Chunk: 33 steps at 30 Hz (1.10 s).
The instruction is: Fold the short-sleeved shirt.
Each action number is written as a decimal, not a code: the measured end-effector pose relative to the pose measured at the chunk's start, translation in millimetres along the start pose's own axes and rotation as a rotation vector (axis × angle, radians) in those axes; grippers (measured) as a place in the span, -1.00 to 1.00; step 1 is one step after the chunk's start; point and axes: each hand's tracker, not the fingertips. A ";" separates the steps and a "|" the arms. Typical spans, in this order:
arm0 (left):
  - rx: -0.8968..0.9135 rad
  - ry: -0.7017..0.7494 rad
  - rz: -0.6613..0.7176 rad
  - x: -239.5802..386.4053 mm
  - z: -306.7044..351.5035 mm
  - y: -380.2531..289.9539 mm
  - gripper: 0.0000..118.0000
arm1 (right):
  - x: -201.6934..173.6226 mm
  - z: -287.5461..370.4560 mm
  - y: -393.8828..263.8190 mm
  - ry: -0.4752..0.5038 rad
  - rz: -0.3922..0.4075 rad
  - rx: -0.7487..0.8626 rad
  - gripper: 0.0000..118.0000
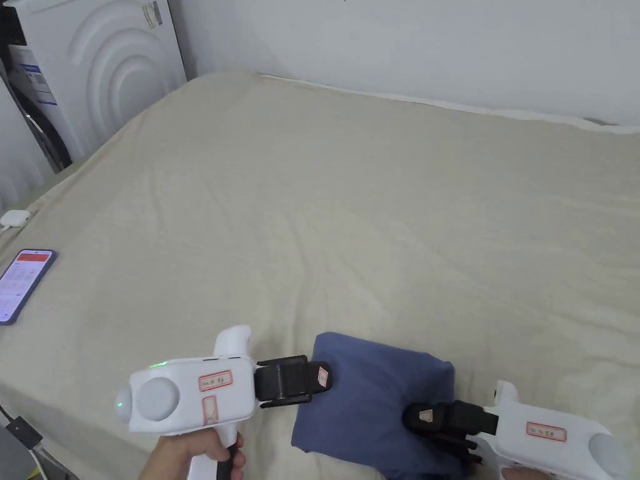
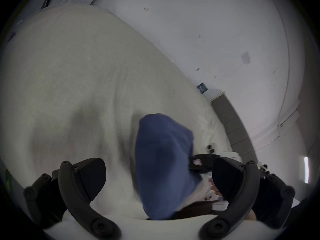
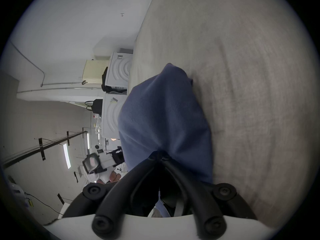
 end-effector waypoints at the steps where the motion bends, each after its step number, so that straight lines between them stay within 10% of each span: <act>1: -0.018 0.021 -0.023 4.2 -7.8 4.1 1.00 | -2.6 0.9 -6.4 0.002 -0.009 0.010 -0.98; 9: -0.084 0.256 -0.302 59.2 -74.5 -23.9 1.00 | 7.2 21.3 -21.8 -0.035 0.001 0.078 -0.97; 13: -0.064 0.146 -0.288 81.1 -69.2 -26.8 -0.33 | 1.1 28.4 -29.5 -0.068 -0.006 0.072 -0.97; 23: -0.149 0.304 -0.555 75.1 14.2 26.0 -0.43 | -57.3 47.0 -62.2 -0.071 0.149 0.104 -0.98; 33: -0.287 0.757 -0.599 -100.6 71.5 176.0 -0.43 | -104.3 54.7 -72.2 -0.032 0.159 0.233 -0.98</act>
